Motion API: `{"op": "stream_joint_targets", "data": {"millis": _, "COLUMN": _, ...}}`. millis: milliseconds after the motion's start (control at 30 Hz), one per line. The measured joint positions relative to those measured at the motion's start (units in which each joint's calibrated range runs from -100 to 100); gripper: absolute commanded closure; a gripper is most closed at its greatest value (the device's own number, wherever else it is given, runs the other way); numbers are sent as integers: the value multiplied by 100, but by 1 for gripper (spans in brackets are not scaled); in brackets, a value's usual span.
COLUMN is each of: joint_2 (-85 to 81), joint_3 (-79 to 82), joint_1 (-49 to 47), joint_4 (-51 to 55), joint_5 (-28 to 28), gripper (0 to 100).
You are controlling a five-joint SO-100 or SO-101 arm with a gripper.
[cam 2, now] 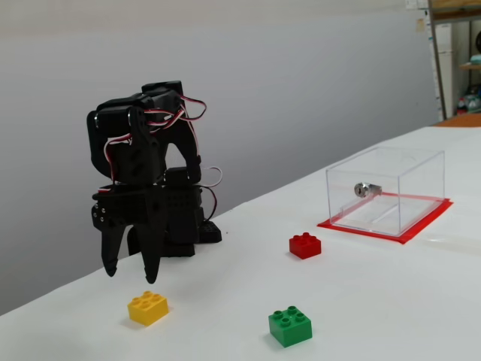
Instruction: Pick the yellow lego brick and place it into the transparent box
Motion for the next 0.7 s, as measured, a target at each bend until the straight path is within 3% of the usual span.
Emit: {"op": "stream_joint_targets", "data": {"millis": 700, "joint_2": 567, "joint_3": 309, "joint_1": 11, "joint_4": -257, "joint_5": -20, "gripper": 69}}
